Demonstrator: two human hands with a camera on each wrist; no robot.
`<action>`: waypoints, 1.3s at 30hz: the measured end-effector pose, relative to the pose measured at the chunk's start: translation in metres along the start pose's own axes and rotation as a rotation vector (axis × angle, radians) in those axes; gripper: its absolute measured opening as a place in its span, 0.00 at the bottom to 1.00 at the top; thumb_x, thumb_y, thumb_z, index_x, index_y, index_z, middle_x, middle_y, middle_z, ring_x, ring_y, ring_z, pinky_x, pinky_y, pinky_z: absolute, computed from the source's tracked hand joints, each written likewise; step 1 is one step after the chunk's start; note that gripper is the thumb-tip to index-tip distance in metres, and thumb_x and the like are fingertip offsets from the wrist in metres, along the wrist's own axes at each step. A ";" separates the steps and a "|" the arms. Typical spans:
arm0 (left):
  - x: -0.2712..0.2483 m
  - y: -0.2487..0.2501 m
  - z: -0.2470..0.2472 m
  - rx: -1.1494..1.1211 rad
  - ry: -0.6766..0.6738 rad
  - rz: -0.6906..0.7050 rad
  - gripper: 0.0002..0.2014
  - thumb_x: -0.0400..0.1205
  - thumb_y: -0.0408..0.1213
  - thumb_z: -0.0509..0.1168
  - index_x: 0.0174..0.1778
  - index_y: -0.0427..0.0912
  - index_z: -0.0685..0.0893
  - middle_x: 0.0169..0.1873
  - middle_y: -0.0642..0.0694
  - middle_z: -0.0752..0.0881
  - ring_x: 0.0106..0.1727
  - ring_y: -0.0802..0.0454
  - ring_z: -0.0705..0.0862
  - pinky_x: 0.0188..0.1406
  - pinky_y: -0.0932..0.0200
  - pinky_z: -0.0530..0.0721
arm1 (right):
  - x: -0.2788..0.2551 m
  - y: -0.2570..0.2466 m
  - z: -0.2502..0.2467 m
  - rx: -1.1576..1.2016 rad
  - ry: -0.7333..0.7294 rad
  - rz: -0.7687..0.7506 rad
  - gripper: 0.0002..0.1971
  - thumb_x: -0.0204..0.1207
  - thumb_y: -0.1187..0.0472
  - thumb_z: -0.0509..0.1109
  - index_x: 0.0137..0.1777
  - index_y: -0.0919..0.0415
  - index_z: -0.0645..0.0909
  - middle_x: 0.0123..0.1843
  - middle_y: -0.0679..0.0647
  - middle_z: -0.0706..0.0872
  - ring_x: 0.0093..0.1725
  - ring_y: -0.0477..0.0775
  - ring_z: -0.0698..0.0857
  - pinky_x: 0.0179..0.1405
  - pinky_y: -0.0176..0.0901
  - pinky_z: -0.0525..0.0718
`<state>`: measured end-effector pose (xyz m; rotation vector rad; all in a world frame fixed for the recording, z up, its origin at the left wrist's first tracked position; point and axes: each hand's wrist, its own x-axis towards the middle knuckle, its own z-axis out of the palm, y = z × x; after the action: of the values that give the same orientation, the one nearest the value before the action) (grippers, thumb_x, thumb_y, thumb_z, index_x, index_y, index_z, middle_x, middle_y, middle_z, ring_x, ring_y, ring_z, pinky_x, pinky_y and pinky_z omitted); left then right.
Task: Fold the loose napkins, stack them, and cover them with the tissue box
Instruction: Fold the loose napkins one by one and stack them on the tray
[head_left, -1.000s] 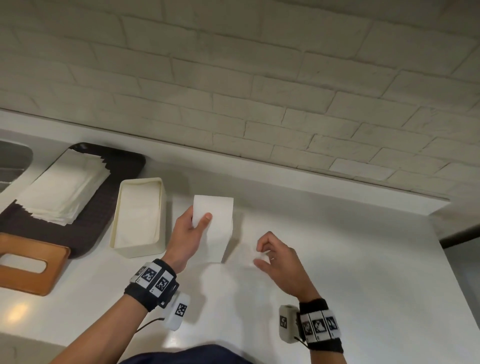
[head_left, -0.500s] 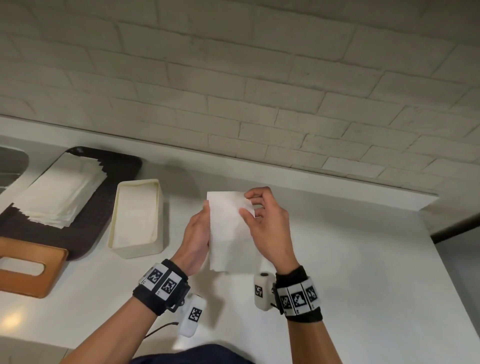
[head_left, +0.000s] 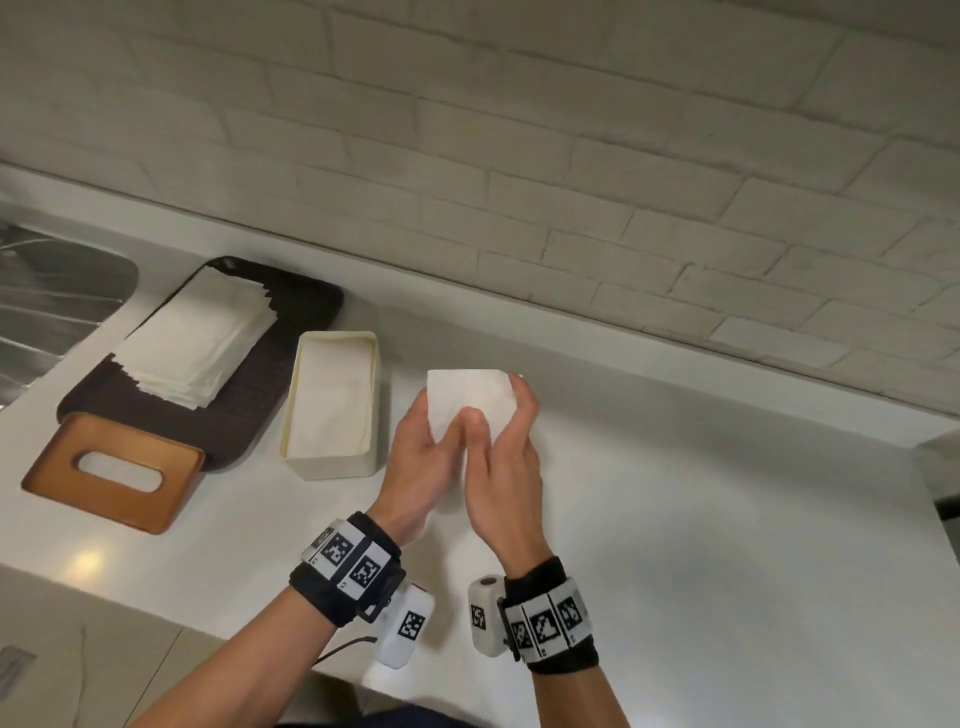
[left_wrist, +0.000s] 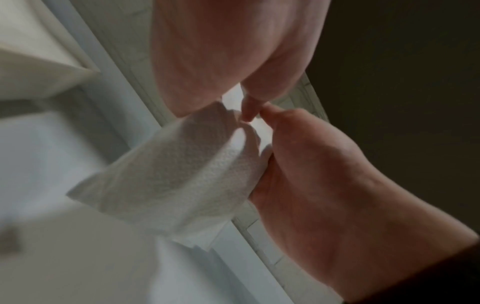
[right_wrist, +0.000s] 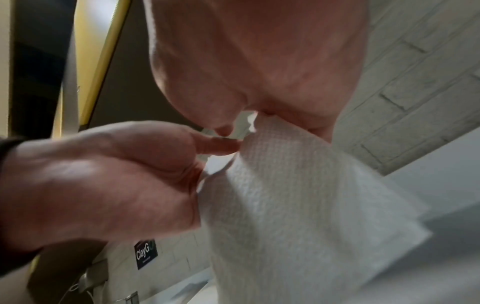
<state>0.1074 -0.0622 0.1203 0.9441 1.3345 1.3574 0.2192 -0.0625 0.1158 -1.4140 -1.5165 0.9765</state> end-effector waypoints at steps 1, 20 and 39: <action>0.003 0.003 -0.009 0.007 0.020 0.011 0.12 0.94 0.35 0.66 0.73 0.47 0.84 0.63 0.49 0.94 0.66 0.50 0.92 0.70 0.44 0.89 | -0.003 -0.001 0.007 0.028 0.024 0.000 0.26 0.93 0.38 0.59 0.86 0.31 0.54 0.69 0.45 0.90 0.62 0.49 0.92 0.61 0.59 0.91; 0.211 -0.038 -0.236 1.035 -0.284 0.106 0.26 0.84 0.31 0.71 0.77 0.51 0.75 0.62 0.35 0.89 0.65 0.30 0.89 0.68 0.36 0.87 | 0.035 0.008 0.212 -0.906 0.011 0.009 0.11 0.87 0.51 0.68 0.68 0.43 0.81 0.49 0.46 0.94 0.54 0.58 0.84 0.52 0.54 0.79; 0.208 -0.004 -0.236 1.300 -0.619 0.473 0.15 0.90 0.32 0.65 0.72 0.43 0.86 0.73 0.42 0.82 0.73 0.40 0.83 0.73 0.45 0.82 | 0.014 -0.037 0.227 -0.755 0.042 -0.245 0.11 0.87 0.61 0.70 0.67 0.54 0.85 0.73 0.53 0.80 0.66 0.54 0.84 0.61 0.44 0.90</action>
<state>-0.1670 0.0841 0.0730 2.4108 1.4506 0.2210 -0.0066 -0.0524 0.0694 -1.6650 -2.0810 0.2084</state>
